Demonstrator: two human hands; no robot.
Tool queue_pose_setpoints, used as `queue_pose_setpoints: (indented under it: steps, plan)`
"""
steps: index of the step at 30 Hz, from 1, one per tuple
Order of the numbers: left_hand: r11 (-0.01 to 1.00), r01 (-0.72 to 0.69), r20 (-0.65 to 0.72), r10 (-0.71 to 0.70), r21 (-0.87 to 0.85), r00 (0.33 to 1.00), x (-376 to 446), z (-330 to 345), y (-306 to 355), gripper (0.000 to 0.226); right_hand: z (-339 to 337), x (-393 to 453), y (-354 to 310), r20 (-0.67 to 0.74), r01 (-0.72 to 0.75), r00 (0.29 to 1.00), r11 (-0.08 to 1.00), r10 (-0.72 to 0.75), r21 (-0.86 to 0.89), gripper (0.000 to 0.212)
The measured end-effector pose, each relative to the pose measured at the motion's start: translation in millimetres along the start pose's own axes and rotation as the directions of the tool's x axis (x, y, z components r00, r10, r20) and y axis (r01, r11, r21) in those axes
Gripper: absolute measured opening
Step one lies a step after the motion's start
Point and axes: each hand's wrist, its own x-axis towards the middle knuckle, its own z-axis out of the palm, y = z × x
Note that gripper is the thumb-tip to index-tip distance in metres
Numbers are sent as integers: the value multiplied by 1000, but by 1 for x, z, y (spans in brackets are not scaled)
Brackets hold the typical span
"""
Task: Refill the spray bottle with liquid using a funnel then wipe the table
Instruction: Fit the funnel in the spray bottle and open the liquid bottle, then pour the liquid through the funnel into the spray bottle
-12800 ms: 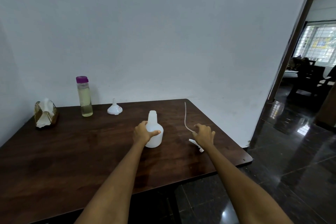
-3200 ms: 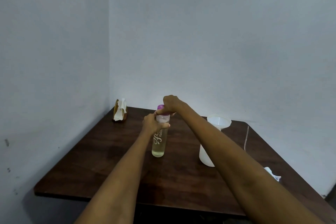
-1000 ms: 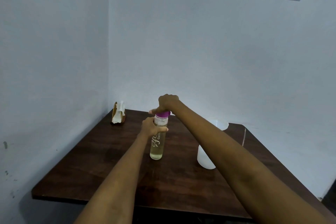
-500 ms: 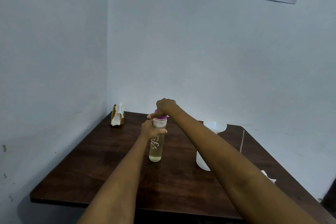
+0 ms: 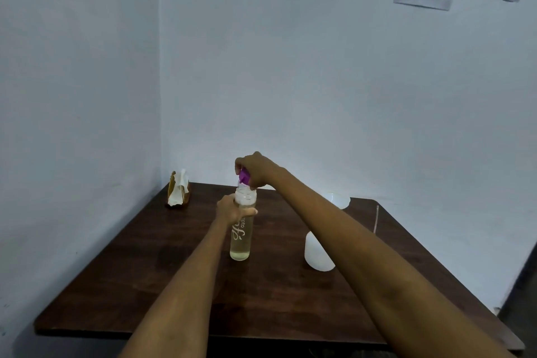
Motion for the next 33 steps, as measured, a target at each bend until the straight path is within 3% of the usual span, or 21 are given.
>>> queue_pose_setpoints:
  steps: [6,8,10,13,16,19,22,25,29,33]
  plan:
    - [995,30,9,-30,-90,1000,-4,-1,2,52,-7,-34,44,-284,-39,946,928,153,372,56]
    - [996,35,6,-34,-79,999,-4,-1,2,52,-5,-53,60,-425,-47,856,864,293,502,61]
    - [997,37,-8,-38,-61,999,-3,1,1,52,-2,-73,75,-505,-41,708,744,493,667,68]
    - [999,27,-18,-27,-35,999,-2,4,2,51,12,-109,102,-454,-60,506,555,733,830,73]
    - [999,32,-31,-33,-19,999,-3,7,4,51,46,-153,131,-372,-154,429,473,823,867,71]
    - [998,40,-39,-42,-39,998,-5,10,5,52,88,-196,154,-255,-341,368,385,894,857,65]
    - [998,35,-44,-38,-53,998,-5,11,4,52,125,-228,166,-121,-559,351,312,928,768,67]
    - [998,35,-41,-37,-52,998,-5,10,3,52,145,-241,171,-45,-638,394,309,918,705,55]
    - [998,44,-42,-46,-51,998,-5,12,4,51,157,-246,173,-23,-694,490,406,872,595,32]
    - [998,40,-48,-42,-47,998,-5,12,4,50,162,-245,172,-15,-788,554,531,832,311,39]
